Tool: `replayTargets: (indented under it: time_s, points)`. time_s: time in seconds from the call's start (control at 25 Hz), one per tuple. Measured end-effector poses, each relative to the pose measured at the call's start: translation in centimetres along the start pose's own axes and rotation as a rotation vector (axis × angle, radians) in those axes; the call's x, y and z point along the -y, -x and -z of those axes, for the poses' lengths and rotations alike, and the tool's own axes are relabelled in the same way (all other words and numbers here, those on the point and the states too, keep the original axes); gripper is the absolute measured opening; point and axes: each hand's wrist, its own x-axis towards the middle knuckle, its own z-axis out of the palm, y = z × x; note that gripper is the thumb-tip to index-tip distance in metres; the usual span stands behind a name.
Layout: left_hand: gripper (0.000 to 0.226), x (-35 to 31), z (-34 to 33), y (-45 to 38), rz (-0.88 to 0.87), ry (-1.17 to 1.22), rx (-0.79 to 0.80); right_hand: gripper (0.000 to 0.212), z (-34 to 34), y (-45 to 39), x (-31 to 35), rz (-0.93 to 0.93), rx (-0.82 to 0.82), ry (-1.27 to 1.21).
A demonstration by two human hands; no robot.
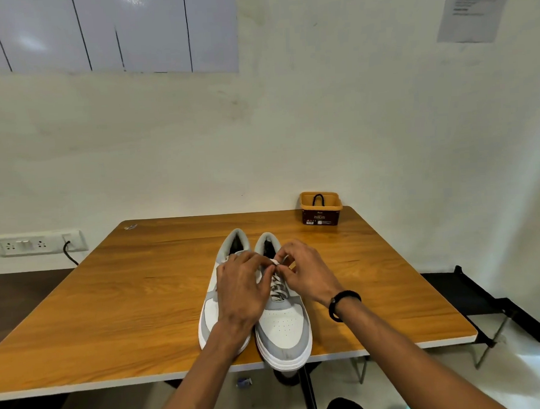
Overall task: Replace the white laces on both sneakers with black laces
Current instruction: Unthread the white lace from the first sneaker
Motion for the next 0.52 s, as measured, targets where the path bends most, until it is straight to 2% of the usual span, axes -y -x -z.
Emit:
replayTargets:
  time_s: [0.24,0.32,0.4,0.44,0.52]
  points:
    - [0.037,-0.5,-0.5,-1.4,0.067,0.153,0.015,0.013,-0.4,0.3,1.7,-0.097,-0.158,-0.301]
    - [0.034,-0.9,-0.4,-1.6,0.203,0.320,-0.042,0.019,0.0,0.0,1.5,-0.170,-0.124,-0.323]
    - [0.033,-0.6,0.4,-2.5,0.440,0.636,-0.069,0.026,0.4,-0.3,0.8,-0.265,-0.057,-0.431]
    - [0.034,-0.2,0.8,-3.1,0.514,0.746,-0.009,0.026,0.5,-0.3,0.4,-0.306,-0.031,-0.513]
    - [0.035,-0.1,1.6,-4.0,0.461,0.667,0.211,0.029,0.8,-0.1,0.0,-0.336,0.010,-0.689]
